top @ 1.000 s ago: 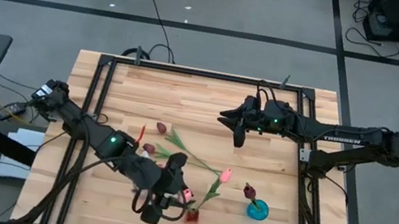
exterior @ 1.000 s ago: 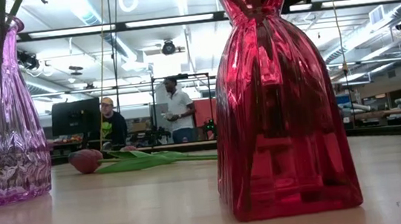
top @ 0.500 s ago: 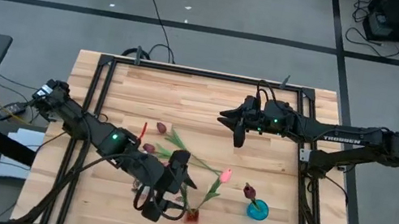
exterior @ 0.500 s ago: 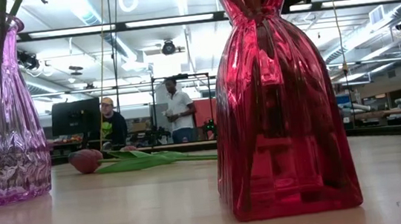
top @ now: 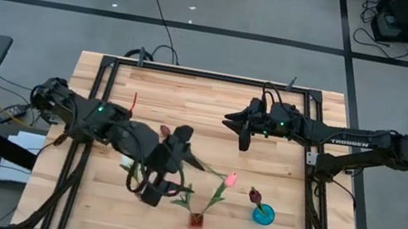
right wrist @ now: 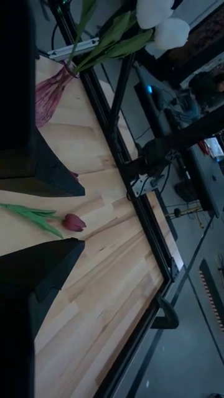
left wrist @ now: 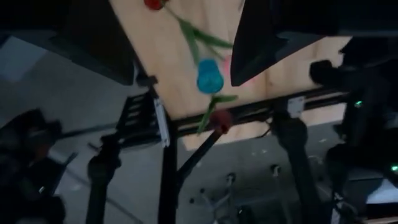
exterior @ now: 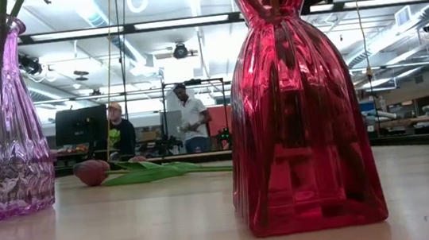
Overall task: Sort flowers into vase by color
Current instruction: Move the blue vase to the top right side of the table
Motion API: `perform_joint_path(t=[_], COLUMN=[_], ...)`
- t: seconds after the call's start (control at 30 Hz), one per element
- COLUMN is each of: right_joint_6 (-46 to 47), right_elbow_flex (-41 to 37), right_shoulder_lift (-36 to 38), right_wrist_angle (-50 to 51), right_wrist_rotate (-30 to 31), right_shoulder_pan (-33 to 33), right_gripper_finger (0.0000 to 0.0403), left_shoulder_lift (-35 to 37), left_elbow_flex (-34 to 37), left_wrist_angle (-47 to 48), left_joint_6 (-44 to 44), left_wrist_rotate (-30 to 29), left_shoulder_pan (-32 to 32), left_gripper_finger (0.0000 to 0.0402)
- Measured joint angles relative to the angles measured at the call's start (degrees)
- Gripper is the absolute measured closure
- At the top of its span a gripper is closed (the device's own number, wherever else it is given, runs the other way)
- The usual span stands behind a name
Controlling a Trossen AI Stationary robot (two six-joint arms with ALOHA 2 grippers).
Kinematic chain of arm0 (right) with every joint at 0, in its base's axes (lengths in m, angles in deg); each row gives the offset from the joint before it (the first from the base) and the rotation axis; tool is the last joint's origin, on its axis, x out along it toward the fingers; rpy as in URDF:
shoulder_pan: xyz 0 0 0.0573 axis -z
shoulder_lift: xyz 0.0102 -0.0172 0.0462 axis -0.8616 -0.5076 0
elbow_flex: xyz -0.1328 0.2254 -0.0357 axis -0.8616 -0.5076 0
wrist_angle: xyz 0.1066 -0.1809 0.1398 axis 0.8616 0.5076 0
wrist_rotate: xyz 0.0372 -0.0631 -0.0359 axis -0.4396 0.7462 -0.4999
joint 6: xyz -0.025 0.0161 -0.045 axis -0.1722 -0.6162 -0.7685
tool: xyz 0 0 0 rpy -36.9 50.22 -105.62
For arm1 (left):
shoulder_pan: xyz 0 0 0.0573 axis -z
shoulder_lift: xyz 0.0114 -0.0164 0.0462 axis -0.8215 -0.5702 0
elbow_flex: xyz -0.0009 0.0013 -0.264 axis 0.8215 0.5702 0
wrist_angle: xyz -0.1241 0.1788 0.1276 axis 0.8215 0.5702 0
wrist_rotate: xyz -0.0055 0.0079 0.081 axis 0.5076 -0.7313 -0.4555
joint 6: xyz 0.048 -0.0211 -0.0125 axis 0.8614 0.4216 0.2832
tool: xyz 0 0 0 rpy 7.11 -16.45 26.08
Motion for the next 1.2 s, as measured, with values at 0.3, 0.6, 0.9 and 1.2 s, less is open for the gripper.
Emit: perform_joint_path(t=[0.3,0.6,0.9,1.2], right_joint_6=[0.02,0.00,0.00,-0.44], right_elbow_flex=[0.00,0.00,0.00,0.00], right_shoulder_lift=[0.00,0.00,0.00,0.00], right_wrist_angle=[-1.09,-0.85,-0.85,-0.85], right_wrist_rotate=[0.00,-0.03,-0.02,0.00], right_shoulder_pan=[-0.21,-0.52,-0.56,-0.54], right_gripper_finger=[0.0271,0.0271,0.0271,0.0271], left_shoulder_lift=[-0.58,-0.21,-0.20,-0.20], left_elbow_flex=[10.30,14.64,14.64,14.64], left_wrist_angle=[-11.96,-24.41,-23.93,-18.71], left_joint_6=[1.32,-4.64,-4.08,0.13], left_wrist_rotate=[5.13,21.97,34.03,32.07], left_shoulder_pan=[-0.83,-2.20,-2.12,-2.23], left_gripper_finger=[0.0133,0.0133,0.0133,0.0138])
